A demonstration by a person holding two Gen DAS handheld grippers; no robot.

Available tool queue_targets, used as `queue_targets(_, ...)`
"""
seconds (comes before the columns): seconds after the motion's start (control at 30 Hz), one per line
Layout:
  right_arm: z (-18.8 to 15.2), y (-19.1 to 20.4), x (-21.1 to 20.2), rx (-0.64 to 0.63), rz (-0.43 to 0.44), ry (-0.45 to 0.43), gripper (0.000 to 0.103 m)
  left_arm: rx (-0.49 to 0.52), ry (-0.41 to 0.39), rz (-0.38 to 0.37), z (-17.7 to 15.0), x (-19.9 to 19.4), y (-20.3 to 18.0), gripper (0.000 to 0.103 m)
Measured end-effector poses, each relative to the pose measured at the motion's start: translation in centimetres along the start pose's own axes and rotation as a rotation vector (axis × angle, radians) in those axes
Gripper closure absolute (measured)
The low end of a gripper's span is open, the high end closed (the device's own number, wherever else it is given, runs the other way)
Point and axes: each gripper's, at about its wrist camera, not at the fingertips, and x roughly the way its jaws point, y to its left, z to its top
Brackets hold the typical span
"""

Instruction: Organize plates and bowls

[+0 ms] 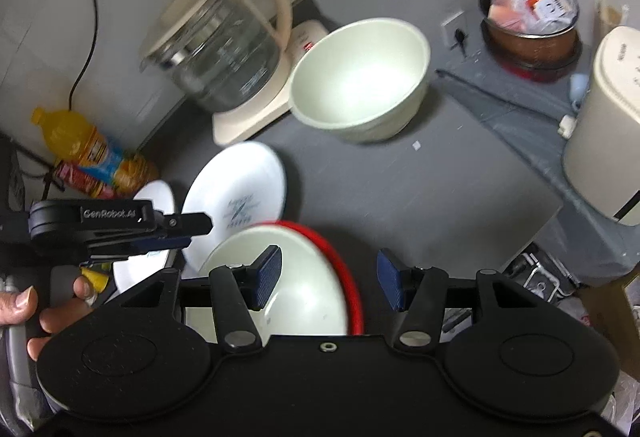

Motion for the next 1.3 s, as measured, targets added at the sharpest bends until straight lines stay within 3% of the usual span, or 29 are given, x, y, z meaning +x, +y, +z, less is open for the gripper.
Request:
queue_targets(0.53, 5.3, -5.2, 1.4, 0.046, -0.019, -0.089, 0.037, 0.01, -0.049, 0.005, 3.5, 2.7, -4.6, 0.065)
queue_targets(1.3, 11.4, -7.0, 10.2, 0.048, -0.005, 0.003, 0.039, -0.116, -0.065, 0.039, 8.0, 10.0, -6.4, 0.065)
